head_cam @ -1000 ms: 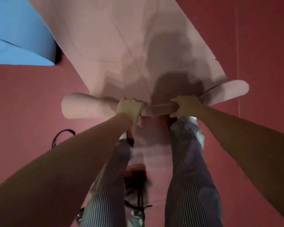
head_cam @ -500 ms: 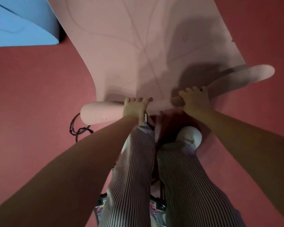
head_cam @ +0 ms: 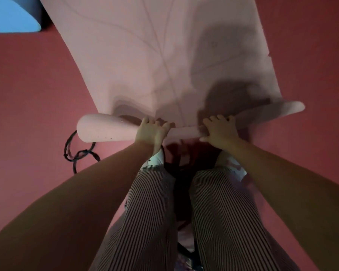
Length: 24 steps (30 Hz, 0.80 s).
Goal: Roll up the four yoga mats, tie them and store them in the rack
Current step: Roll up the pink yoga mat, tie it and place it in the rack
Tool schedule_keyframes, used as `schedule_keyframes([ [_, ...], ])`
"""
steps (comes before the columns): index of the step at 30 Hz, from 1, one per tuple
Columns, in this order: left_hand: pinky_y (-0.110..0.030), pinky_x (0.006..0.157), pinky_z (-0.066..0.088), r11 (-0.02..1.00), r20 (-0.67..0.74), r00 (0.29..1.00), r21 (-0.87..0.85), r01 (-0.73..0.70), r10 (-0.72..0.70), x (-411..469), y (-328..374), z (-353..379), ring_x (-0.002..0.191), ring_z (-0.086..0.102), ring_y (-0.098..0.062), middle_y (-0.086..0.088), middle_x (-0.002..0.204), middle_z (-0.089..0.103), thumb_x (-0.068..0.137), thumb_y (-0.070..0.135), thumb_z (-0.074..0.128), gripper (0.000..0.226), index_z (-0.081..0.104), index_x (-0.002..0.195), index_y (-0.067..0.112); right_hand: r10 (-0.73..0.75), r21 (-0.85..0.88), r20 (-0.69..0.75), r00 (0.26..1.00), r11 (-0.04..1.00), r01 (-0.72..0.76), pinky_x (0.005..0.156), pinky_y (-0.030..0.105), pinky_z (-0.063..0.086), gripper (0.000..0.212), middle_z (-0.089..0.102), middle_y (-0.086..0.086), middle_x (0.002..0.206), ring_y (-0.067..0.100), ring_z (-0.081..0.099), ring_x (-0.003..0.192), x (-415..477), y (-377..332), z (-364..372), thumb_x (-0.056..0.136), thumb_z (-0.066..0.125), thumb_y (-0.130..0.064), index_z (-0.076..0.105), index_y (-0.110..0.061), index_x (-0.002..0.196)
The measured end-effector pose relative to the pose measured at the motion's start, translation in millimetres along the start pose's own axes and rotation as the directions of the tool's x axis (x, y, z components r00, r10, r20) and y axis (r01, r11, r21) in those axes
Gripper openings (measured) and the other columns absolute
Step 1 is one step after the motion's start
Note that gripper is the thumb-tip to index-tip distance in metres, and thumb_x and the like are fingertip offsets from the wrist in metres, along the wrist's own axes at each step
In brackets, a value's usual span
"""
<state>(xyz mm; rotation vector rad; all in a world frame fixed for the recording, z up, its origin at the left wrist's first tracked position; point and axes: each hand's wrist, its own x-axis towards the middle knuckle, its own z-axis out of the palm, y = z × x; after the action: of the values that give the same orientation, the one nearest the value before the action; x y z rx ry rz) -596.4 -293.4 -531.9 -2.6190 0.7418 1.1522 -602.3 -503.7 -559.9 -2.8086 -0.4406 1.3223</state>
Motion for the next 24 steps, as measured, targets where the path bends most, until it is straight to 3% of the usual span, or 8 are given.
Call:
schedule_keyframes([
  [5, -0.033, 0.095, 0.031, 0.998, 0.032, 0.999, 0.055, -0.034, 0.033, 27.7, -21.4, 72.6, 0.122, 0.045, -0.027, -0.006, 0.136, 0.047, 0.085, 0.012, 0.048, 0.066, 0.025, 0.146, 0.023, -0.187, 0.003, 0.056, 0.981, 0.982, 0.187, 0.096, 0.035, 0.033, 0.055, 0.044, 0.008, 0.133, 0.026, 0.04, 0.123, 55.2, -21.7, 53.2, 0.091, 0.051, -0.048, 0.04, -0.013, 0.132],
  [8, -0.033, 0.091, 0.041, 0.981, -0.034, 0.98, -0.008, -0.195, 0.194, 49.8, -33.6, 109.5, 0.113, 0.055, -0.03, -0.011, 0.126, 0.055, 0.078, 0.016, 0.057, 0.065, 0.038, 0.14, 0.01, -0.288, -0.066, 0.03, 0.957, 0.955, 0.289, 0.096, 0.034, 0.034, 0.057, 0.046, 0.008, 0.132, 0.026, 0.044, 0.12, 76.9, -13.2, 77.3, 0.093, 0.045, -0.051, 0.04, -0.01, 0.132],
  [9, -0.034, 0.083, 0.048, 0.96, -0.106, 0.956, -0.022, -0.279, 0.275, 56.5, -38.5, 120.2, 0.1, 0.062, -0.031, -0.013, 0.116, 0.061, 0.073, 0.019, 0.059, 0.062, 0.048, 0.132, 0.006, -0.348, -0.098, -0.045, 0.936, 0.934, 0.343, 0.094, 0.034, 0.038, 0.057, 0.051, 0.008, 0.127, 0.026, 0.05, 0.115, 82.6, -8.9, 85.8, 0.092, 0.042, -0.054, 0.046, -0.009, 0.127],
  [11, -0.035, 0.067, 0.056, 0.918, -0.22, 0.901, -0.048, -0.393, 0.374, 67.5, -47.8, 136.9, 0.079, 0.067, -0.031, -0.015, 0.104, 0.065, 0.069, 0.032, 0.049, 0.059, 0.059, 0.119, 0.002, -0.465, -0.166, -0.27, 0.843, 0.885, 0.434, 0.075, 0.032, 0.046, 0.059, 0.065, 0.009, 0.096, 0.027, 0.063, 0.085, 90.9, -2.5, 103.3, 0.087, 0.036, -0.06, 0.063, -0.008, 0.098],
  [12, -0.036, 0.064, 0.057, 0.903, -0.246, 0.883, -0.065, -0.425, 0.399, 72.1, -51.9, 143.3, 0.076, 0.066, -0.031, -0.015, 0.104, 0.065, 0.071, 0.038, 0.044, 0.061, 0.059, 0.118, 0.002, -0.481, -0.181, -0.376, 0.792, 0.877, 0.446, 0.068, 0.032, 0.043, 0.059, 0.065, 0.007, 0.08, 0.025, 0.064, 0.07, 93.7, 0.3, 111.5, 0.082, 0.036, -0.062, 0.065, -0.01, 0.083],
  [14, -0.035, 0.06, 0.055, 0.884, -0.307, 0.852, -0.066, -0.463, 0.424, 79.3, -53.3, 146.8, 0.072, 0.066, -0.031, -0.014, 0.101, 0.065, 0.078, 0.05, 0.041, 0.063, 0.06, 0.117, 0.004, -0.481, -0.171, -0.492, 0.725, 0.87, 0.462, 0.066, 0.032, 0.034, 0.059, 0.063, 0.006, 0.07, 0.024, 0.061, 0.061, 98.8, 4.6, 121.9, 0.078, 0.039, -0.064, 0.064, -0.011, 0.073],
  [18, -0.035, 0.06, 0.054, 0.901, -0.372, 0.851, -0.079, -0.426, 0.37, 81.4, -47.2, 147.5, 0.073, 0.068, -0.031, -0.011, 0.093, 0.068, 0.083, 0.066, 0.035, 0.072, 0.063, 0.114, 0.008, -0.5, -0.19, -0.542, 0.675, 0.856, 0.481, 0.067, 0.033, 0.034, 0.062, 0.063, 0.005, 0.069, 0.024, 0.06, 0.063, 102.8, 7.1, 129.0, 0.076, 0.038, -0.069, 0.062, -0.012, 0.072],
  [24, -0.031, 0.057, 0.05, 0.946, -0.463, 0.843, -0.029, -0.322, 0.273, 61.8, -36.4, 152.0, 0.066, 0.064, -0.029, -0.007, 0.082, 0.067, 0.082, 0.06, 0.04, 0.061, 0.068, 0.106, 0.011, -0.527, -0.202, -0.524, 0.67, 0.84, 0.503, 0.059, 0.027, 0.046, 0.061, 0.065, 0.005, 0.069, 0.023, 0.063, 0.062, 100.4, 3.1, 119.5, 0.077, 0.037, -0.067, 0.064, -0.012, 0.075],
])
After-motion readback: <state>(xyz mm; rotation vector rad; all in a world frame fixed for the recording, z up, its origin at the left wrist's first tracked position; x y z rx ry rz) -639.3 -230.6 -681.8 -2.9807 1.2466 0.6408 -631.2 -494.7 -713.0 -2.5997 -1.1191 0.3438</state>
